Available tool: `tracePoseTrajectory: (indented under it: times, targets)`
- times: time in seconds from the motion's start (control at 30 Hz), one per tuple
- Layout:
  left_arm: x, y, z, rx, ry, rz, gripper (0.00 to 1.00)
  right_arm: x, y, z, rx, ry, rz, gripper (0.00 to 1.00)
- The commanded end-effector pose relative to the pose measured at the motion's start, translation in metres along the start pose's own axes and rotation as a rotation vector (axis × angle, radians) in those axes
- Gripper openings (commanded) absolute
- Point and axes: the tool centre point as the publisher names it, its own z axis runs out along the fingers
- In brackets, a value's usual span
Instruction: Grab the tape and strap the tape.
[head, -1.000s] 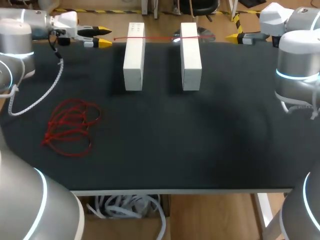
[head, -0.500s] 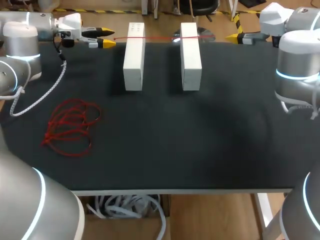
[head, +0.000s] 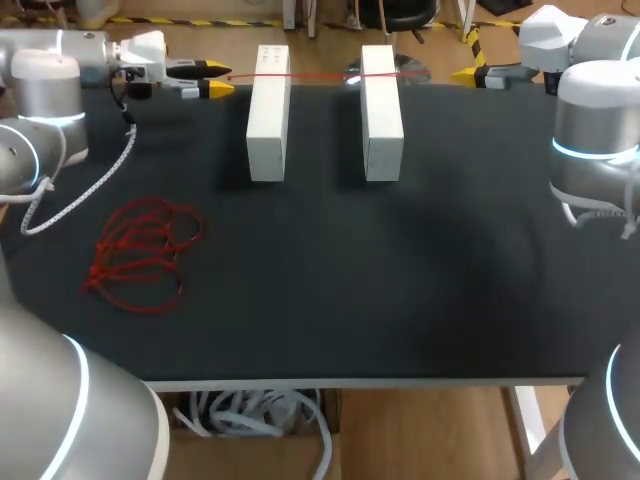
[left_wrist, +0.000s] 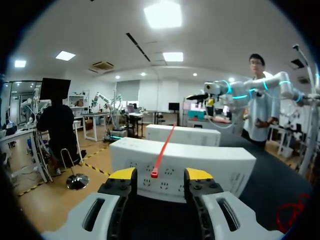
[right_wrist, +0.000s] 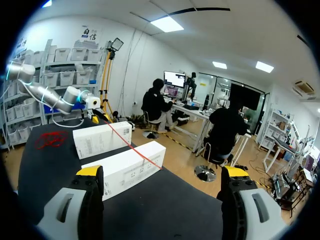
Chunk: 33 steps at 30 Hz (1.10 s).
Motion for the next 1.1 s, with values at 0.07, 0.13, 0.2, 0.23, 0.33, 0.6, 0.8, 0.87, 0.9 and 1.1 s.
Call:
tracePoseTrajectory:
  times: [0.07,0.13,0.2,0.23,0.33,0.6,0.8,0.87,0.9,1.1]
  targets:
    - [-0.0089,0.0073,0.0011,0.012,0.320,-0.004,0.40,-0.0001,-0.0002,-0.0002,-0.001,0.000,0.000,1.00]
    - [-0.0093,0.0081,0.0007,0.014,0.318,-0.004,0.35,-0.0001,-0.0002,-0.0002,-0.001,0.000,0.000,1.00]
    - [-0.0094,0.0081,0.0006,0.013,0.317,-0.003,0.33,-0.0001,-0.0002,-0.0002,-0.001,0.000,0.000,1.00]
    - [-0.0093,0.0074,0.0006,0.012,0.318,-0.003,0.30,-0.0001,-0.0002,-0.0002,-0.001,0.000,0.000,1.00]
    - [-0.0091,0.0070,0.0008,0.010,0.319,-0.003,0.27,-0.0001,-0.0002,-0.0002,-0.001,0.000,0.000,1.00]
    - [-0.0092,0.0062,0.0008,0.011,0.325,-0.002,0.23,-0.0001,-0.0002,-0.0002,-0.001,0.000,0.000,1.00]
    - [-0.0099,0.0046,0.0012,0.014,0.326,0.002,0.21,-0.0001,-0.0002,-0.0002,-0.001,0.000,0.000,1.00]
    - [-0.0100,0.0045,0.0011,0.015,0.326,0.003,0.19,-0.0001,-0.0002,-0.0002,-0.001,0.000,0.000,1.00]
    - [-0.0104,0.0049,0.0010,0.015,0.326,0.002,0.18,-0.0001,-0.0002,-0.0002,-0.001,0.000,0.000,1.00]
    - [-0.0119,0.0047,0.0005,0.015,0.328,0.004,0.09,-0.0001,-0.0002,-0.0002,-0.001,0.000,0.000,1.00]
